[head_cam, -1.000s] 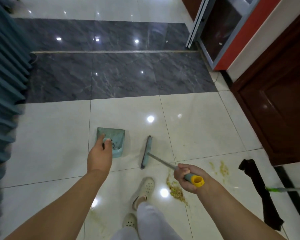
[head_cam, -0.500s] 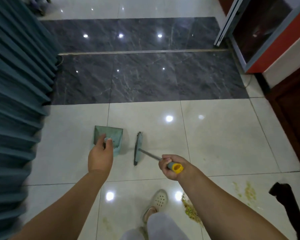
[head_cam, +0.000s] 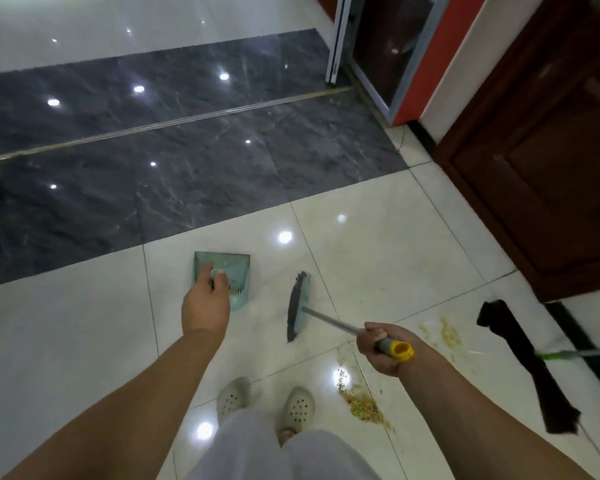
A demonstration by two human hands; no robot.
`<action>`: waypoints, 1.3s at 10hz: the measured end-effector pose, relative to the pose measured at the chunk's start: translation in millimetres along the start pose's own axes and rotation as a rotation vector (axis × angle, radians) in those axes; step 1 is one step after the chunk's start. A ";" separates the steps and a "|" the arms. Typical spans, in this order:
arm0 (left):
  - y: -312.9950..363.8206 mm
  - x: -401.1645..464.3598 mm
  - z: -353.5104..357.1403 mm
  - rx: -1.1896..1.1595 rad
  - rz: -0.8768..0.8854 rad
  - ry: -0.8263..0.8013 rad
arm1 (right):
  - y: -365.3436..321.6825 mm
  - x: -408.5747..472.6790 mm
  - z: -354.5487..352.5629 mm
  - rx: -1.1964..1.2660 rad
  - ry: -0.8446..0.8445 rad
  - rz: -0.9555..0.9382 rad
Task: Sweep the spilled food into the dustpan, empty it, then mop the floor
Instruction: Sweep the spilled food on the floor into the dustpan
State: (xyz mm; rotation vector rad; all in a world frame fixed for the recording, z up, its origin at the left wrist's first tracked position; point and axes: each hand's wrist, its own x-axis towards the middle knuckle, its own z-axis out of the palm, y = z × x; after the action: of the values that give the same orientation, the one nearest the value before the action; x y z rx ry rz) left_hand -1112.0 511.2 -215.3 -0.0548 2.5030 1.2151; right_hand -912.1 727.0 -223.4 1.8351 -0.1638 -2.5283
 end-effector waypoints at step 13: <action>128.6 241.4 64.4 0.167 0.244 -0.598 | -44.7 74.0 176.7 0.758 -0.241 -0.214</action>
State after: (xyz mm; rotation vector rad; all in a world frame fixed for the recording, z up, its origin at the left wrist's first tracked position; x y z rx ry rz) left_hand -1342.7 670.4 -235.2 0.5839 2.0990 0.9216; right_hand -1100.5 779.7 -243.5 1.7732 -1.1227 -3.1091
